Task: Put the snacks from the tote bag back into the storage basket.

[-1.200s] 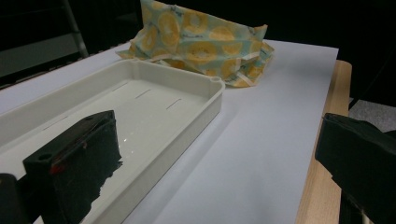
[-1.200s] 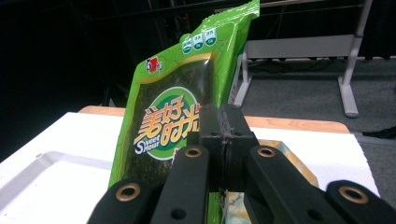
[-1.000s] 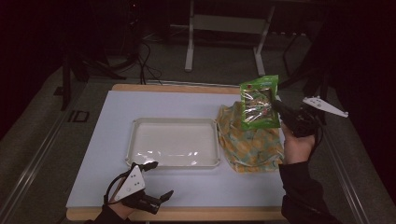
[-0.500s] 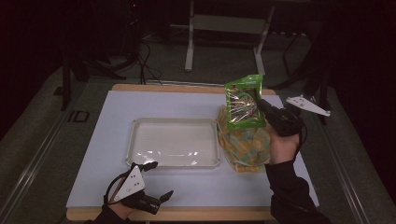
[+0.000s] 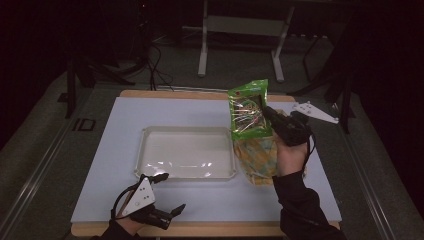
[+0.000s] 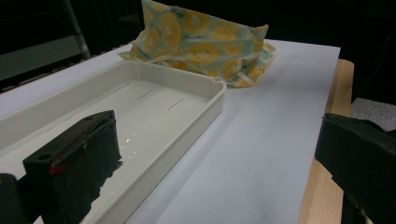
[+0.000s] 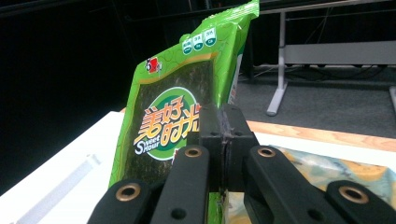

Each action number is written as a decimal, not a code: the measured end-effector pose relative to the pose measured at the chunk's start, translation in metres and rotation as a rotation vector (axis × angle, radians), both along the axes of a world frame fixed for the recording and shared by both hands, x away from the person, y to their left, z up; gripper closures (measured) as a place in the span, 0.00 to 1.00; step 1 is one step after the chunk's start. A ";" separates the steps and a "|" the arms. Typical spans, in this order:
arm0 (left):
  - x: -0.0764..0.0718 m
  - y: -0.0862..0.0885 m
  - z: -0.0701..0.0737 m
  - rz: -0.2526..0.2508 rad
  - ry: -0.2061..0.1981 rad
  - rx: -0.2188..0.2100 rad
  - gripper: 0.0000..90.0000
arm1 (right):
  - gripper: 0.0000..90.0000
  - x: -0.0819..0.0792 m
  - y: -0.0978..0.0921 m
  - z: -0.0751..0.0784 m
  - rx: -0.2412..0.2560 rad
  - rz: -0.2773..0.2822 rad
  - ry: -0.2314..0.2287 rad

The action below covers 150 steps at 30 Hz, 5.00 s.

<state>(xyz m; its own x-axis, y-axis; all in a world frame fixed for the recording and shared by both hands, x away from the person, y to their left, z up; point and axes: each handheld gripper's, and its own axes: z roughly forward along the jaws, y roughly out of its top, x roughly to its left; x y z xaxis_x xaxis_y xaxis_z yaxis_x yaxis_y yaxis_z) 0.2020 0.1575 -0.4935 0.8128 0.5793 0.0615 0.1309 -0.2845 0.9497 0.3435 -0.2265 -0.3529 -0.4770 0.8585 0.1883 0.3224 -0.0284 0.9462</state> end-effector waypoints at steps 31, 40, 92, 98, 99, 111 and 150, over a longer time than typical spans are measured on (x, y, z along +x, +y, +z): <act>-0.001 0.001 0.001 -0.004 -0.010 -0.008 0.00 | 0.99 0.003 0.060 -0.041 0.081 0.073 0.059; -0.001 0.001 0.001 -0.007 -0.008 -0.006 0.00 | 0.99 0.004 0.067 -0.062 0.151 0.075 0.088; 0.000 -0.001 0.002 -0.022 -0.017 -0.010 0.00 | 0.99 -0.021 0.093 -0.164 0.142 0.006 0.246; 0.001 -0.001 0.002 -0.023 -0.019 -0.009 0.00 | 0.99 -0.022 0.094 -0.168 0.122 0.009 0.274; 0.001 -0.001 0.002 -0.023 -0.019 -0.010 0.00 | 0.99 -0.022 0.094 -0.169 0.122 0.011 0.277; 0.001 -0.003 0.002 -0.028 -0.019 -0.011 0.00 | 0.99 -0.025 0.088 -0.168 0.085 -0.005 0.286; 0.002 -0.003 0.002 -0.036 -0.022 -0.005 0.00 | 0.66 -0.016 0.091 -0.160 -0.102 0.013 0.265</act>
